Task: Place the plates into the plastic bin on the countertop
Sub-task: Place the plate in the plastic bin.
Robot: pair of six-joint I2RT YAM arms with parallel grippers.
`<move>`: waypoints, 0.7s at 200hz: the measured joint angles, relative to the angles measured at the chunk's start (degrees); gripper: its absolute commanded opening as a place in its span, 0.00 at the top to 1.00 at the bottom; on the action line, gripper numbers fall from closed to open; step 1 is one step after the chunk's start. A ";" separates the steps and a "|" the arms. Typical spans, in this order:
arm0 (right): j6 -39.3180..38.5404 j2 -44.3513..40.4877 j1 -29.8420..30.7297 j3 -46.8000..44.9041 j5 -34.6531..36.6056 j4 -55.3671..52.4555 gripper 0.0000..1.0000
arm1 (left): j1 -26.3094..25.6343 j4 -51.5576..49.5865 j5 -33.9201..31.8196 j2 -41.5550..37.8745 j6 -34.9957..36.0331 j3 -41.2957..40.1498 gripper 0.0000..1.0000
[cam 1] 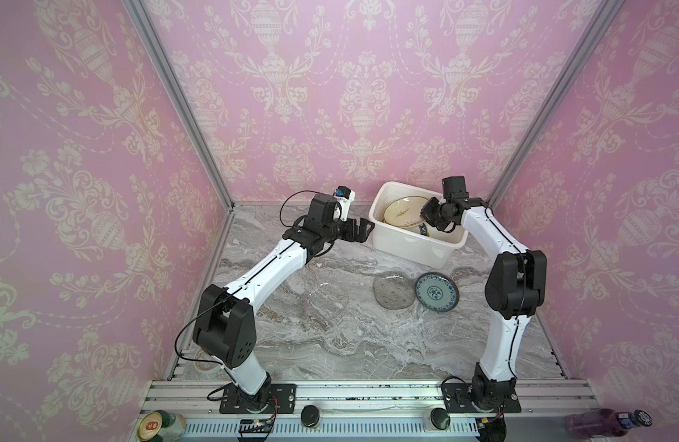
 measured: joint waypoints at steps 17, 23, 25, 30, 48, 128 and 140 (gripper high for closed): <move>0.00 1.33 0.04 0.02 0.07 0.26 0.89 | 0.00 -0.46 -0.37 0.00 0.04 0.02 0.01; 0.02 1.99 0.13 0.04 0.15 0.28 0.89 | 0.00 -0.74 -0.50 0.00 0.13 0.02 0.01; 0.02 2.12 0.15 0.07 0.17 0.26 0.89 | 0.00 -0.81 -0.55 0.00 0.15 0.02 0.01; 0.00 2.69 0.15 0.07 0.22 0.26 0.89 | 0.00 -1.01 -0.63 0.00 0.17 0.02 0.01; 0.00 4.59 0.35 0.55 0.26 0.00 0.88 | 0.00 -1.51 -0.72 0.00 0.31 0.02 0.01; 0.17 7.41 0.63 3.72 0.04 0.04 0.75 | 0.00 -4.79 -1.70 0.00 1.73 2.40 0.01; 0.17 7.61 0.61 4.09 0.24 0.11 0.73 | 0.00 -5.33 -1.70 0.02 2.12 2.93 0.01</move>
